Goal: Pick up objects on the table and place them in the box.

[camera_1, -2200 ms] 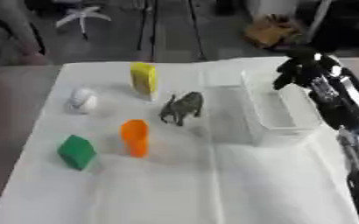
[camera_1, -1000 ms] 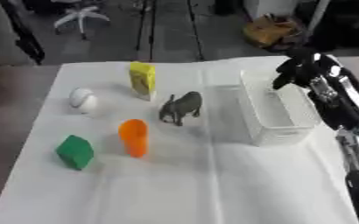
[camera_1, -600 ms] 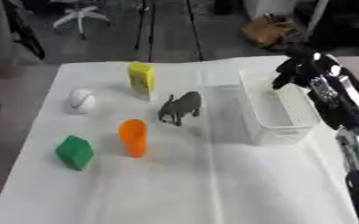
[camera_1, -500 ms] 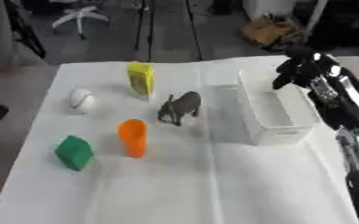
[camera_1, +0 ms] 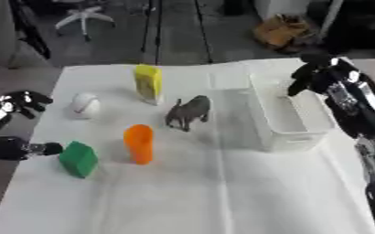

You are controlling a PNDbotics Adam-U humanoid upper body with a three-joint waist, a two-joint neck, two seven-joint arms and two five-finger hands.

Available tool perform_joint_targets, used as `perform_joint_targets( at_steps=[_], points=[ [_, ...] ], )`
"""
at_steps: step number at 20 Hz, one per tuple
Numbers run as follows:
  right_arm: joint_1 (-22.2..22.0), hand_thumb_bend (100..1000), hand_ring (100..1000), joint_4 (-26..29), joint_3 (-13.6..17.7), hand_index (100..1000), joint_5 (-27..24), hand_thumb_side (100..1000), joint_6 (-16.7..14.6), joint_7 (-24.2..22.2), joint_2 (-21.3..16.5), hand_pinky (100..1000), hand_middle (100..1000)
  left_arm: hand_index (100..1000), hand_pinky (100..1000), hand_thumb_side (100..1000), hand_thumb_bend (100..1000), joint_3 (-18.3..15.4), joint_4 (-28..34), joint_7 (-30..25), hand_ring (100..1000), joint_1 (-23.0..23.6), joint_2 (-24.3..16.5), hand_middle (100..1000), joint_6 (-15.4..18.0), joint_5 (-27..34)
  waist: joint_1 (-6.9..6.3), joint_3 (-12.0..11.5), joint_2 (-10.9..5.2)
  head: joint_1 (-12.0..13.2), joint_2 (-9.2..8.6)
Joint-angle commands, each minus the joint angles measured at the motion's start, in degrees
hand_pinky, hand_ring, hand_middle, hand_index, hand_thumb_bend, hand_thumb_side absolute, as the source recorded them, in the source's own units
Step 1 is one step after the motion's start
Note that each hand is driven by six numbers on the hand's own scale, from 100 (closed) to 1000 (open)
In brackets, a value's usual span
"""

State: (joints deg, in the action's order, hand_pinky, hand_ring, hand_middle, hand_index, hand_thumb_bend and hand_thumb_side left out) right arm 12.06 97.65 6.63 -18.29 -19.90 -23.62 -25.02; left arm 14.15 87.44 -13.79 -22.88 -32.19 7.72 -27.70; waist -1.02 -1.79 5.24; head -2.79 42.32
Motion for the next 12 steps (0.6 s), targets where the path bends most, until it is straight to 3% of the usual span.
perform_joint_targets(
  at_steps=[1, 4, 7, 8, 12],
  points=[
    [0.8, 100, 586, 1.2, -0.1, 853, -0.2, 676, 0.0, -0.5, -1.1, 581, 630, 886, 712, 384, 998, 3.1, -2.8, -3.1, 762, -3.9, -5.0, 792, 2.9, -3.2, -1.12, 0.4, -1.6, 0.5, 0.32],
    [0.7, 100, 586, 1.1, -0.1, 854, -0.3, 676, 0.0, -0.6, -1.0, 581, 629, 912, 726, 334, 921, 7.6, -6.8, -6.0, 775, -7.1, -5.8, 800, 5.7, -6.1, -1.12, 0.2, -1.75, 0.2, 0.39],
    [0.4, 100, 586, 1.0, 0.1, 853, -0.3, 676, 0.0, -0.6, -1.0, 581, 628, 916, 728, 327, 906, 11.5, -11.1, -8.8, 775, -10.4, -4.8, 800, 8.5, -8.9, -1.02, -0.2, -1.93, -0.4, 0.43],
    [0.4, 100, 586, 1.0, 0.1, 854, -0.3, 675, 0.0, -0.6, -1.0, 581, 628, 927, 734, 315, 862, 11.9, -12.0, -9.7, 780, -11.3, -4.3, 800, 9.3, -9.8, -0.96, -0.3, -1.97, -0.5, 0.4],
    [0.2, 100, 585, 1.0, 0.1, 854, -0.3, 676, -0.1, -0.6, -1.1, 581, 627, 934, 734, 323, 851, 10.9, -12.7, -13.3, 780, -14.0, -2.5, 800, 12.2, -13.4, -0.84, -0.6, -2.05, -0.9, 0.44]
  ],
)
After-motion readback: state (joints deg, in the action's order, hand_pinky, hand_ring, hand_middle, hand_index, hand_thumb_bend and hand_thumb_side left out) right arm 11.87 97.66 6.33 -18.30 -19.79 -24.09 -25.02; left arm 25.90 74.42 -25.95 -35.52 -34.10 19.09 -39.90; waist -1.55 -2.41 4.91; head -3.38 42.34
